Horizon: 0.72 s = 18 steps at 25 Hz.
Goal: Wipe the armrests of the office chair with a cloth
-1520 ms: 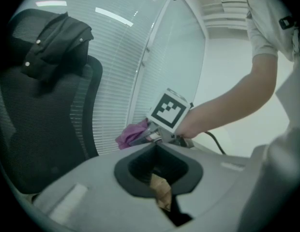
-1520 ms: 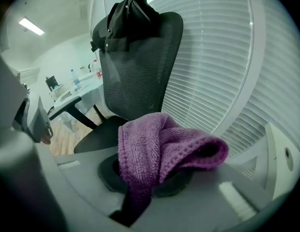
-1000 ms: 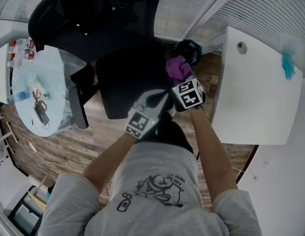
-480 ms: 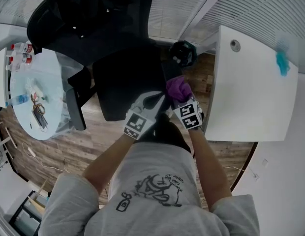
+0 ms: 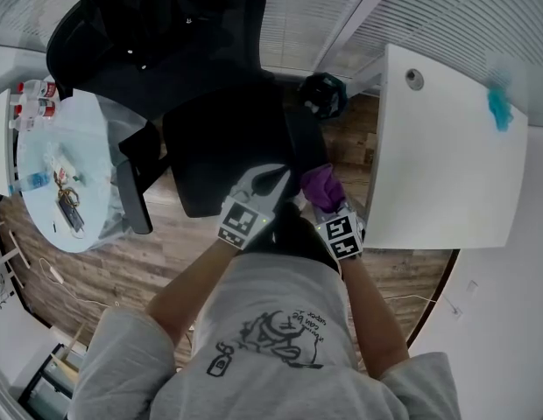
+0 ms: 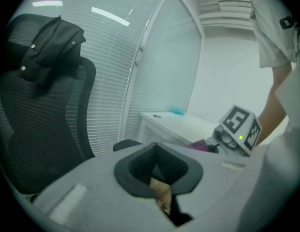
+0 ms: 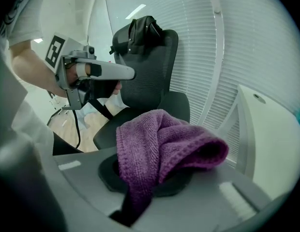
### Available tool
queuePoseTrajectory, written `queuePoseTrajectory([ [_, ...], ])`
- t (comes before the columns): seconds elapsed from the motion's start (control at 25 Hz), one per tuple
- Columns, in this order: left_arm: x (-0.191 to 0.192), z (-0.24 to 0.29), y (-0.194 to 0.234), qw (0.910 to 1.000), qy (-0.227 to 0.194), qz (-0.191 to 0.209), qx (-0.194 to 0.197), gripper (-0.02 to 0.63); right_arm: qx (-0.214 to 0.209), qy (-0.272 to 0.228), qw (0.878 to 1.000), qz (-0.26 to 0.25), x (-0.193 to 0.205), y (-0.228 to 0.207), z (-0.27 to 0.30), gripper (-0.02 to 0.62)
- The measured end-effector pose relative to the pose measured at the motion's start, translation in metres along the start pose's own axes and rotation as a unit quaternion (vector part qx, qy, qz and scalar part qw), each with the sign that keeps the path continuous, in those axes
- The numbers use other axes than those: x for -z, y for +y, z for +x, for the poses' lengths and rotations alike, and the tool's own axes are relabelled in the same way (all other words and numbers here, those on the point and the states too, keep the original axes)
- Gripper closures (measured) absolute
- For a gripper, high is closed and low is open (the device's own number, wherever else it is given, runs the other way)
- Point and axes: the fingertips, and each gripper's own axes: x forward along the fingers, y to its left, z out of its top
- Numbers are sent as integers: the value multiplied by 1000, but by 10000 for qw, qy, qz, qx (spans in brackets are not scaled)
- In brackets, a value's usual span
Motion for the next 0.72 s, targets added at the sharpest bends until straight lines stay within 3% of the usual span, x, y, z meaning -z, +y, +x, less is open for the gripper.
queuePoseTrajectory([
  [0.36,2,-1,-1,10000,0,-20,24,604,-48,117,9998,168,-5,-2,3,554],
  [0.72,7,-6,1,10000,23,-61,-17,603,-7,92,9999,129,-35,-20,28,552],
])
